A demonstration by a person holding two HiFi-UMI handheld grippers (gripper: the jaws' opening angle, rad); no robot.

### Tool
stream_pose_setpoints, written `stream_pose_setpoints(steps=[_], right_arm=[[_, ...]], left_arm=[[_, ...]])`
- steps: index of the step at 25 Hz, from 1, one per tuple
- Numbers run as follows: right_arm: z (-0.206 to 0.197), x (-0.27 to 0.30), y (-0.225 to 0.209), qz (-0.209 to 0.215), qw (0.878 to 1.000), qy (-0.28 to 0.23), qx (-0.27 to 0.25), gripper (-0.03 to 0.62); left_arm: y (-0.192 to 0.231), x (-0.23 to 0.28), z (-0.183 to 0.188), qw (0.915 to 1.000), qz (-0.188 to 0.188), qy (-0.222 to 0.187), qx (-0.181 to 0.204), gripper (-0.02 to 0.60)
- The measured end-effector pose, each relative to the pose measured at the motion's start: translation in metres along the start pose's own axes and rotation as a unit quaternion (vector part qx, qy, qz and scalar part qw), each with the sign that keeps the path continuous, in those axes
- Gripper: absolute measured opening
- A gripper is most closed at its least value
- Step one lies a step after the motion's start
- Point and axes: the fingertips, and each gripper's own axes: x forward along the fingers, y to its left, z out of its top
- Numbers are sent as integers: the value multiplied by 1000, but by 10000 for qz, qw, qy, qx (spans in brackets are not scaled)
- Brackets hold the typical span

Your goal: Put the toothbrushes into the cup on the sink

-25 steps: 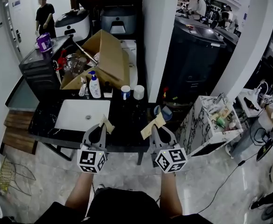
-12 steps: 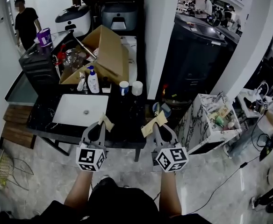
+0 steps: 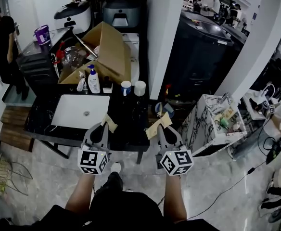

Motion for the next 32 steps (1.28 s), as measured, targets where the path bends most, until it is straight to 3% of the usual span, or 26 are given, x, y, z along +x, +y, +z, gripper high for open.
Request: stream_pose_setpoints(steps=[32], right_arm=[[-4,171,-57,-536,9983,196,-86,26]], left_arm=[[91,184,-34,9977,-578,150,-336,5]])
